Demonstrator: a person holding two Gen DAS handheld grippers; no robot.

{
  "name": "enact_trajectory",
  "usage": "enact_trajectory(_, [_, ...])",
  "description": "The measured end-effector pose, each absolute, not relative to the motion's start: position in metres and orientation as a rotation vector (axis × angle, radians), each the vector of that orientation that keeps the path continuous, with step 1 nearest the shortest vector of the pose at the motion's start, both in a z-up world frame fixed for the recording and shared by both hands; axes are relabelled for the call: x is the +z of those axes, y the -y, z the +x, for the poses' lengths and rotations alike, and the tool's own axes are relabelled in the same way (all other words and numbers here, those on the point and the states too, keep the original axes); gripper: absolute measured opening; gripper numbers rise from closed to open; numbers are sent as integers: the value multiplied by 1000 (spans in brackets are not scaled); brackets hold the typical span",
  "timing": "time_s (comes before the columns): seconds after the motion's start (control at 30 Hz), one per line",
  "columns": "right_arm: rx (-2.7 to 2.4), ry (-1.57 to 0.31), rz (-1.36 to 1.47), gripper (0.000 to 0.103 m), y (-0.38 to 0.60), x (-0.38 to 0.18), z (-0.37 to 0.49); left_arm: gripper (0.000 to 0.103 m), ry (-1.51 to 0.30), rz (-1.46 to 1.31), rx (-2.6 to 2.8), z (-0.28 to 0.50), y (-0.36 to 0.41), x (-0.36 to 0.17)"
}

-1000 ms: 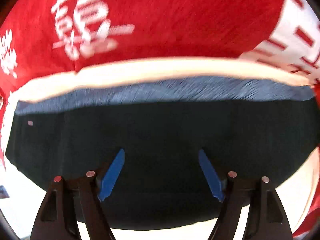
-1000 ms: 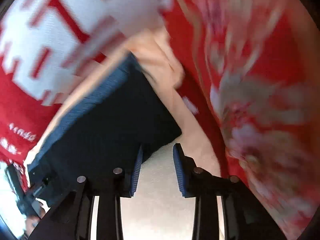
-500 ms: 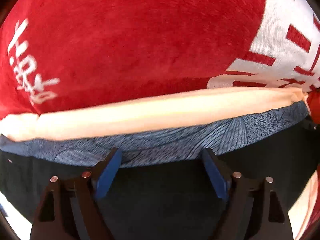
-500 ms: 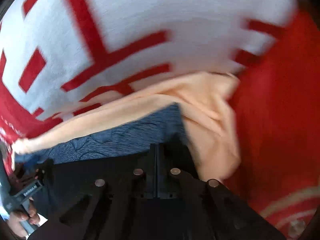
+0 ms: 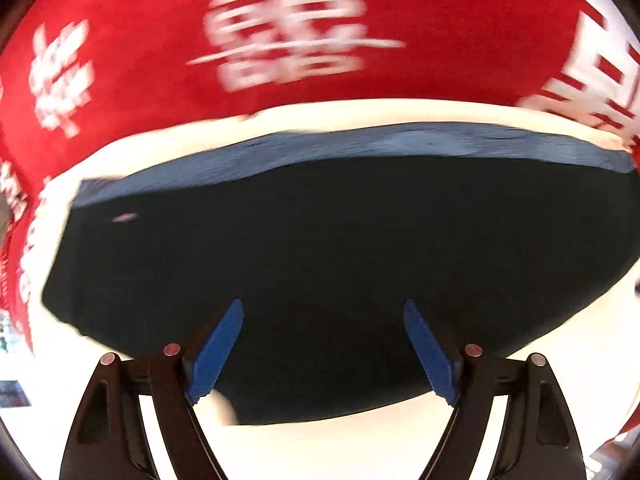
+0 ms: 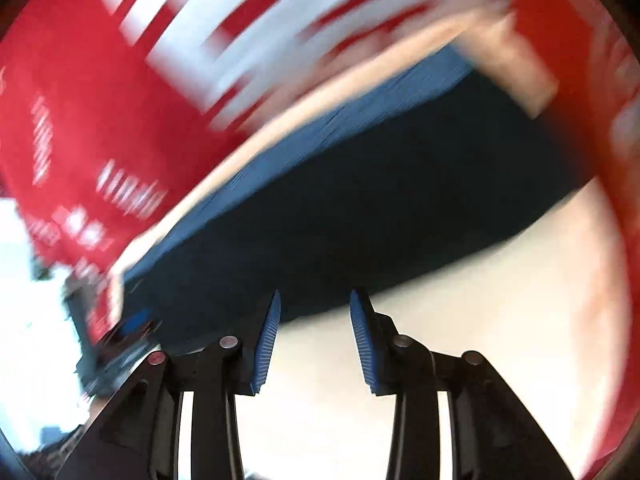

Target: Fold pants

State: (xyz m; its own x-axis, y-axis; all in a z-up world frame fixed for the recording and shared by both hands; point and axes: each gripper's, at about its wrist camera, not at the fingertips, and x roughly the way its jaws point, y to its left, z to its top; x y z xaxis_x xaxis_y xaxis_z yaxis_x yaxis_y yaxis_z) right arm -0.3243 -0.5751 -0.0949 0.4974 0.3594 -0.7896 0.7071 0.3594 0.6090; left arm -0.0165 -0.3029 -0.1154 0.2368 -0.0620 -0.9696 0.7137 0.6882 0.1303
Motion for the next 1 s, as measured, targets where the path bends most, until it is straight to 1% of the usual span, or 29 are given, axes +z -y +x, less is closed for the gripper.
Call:
enact_trajectory(0.13, [-88,-1109,1348,40,462,-114,-263,84,-1187,679,-502,36,244,-113])
enact_trajectory(0.2, [-20,-1098,1378,40,409,-124,-241,84,-1136,693,-472,69,212,-112])
enact_trajectory(0.3, [11,-1093,1404,40,356,-139,-203,84,-1098,729,-420,111,177,-127])
enact_trajectory(0.37, [9,-1056,1455,40,345,-150,-181,84,-1125,715,-405,136,153,-143])
enact_trajectory(0.4, [-2,-1022,1482,40,340,-154,-177,86,-1135,678,-432,134,146,-144])
enact_trajectory(0.43, [-12,-1004,1483,40,337,-155,-173,94,-1137,646,-455,142,141,-146])
enact_trajectory(0.47, [-23,-993,1474,40,339,-152,-175,95,-1141,630,-469,145,136,-147])
enact_trajectory(0.63, [-68,-981,1530,39,343,-165,-162,96,-1178,518,-547,159,119,-155])
enact_trajectory(0.67, [-91,-997,1540,21,345,-167,-159,96,-1179,514,-555,160,117,-155])
enact_trajectory(0.7, [-109,-1009,1528,8,349,-162,-156,95,-1179,524,-563,161,116,-155])
enact_trajectory(0.77, [-97,-966,1483,8,350,-137,-155,95,-1176,554,-582,162,112,-154])
enact_trajectory(0.83, [-111,-994,1429,8,341,-126,-151,95,-1178,565,-583,164,103,-156])
enact_trajectory(0.9, [-150,-1046,1416,6,332,-138,-157,96,-1194,538,-597,169,100,-160])
enact_trajectory(1.0, [-176,-1083,1484,7,322,-165,-170,96,-1181,562,-588,164,101,-156])
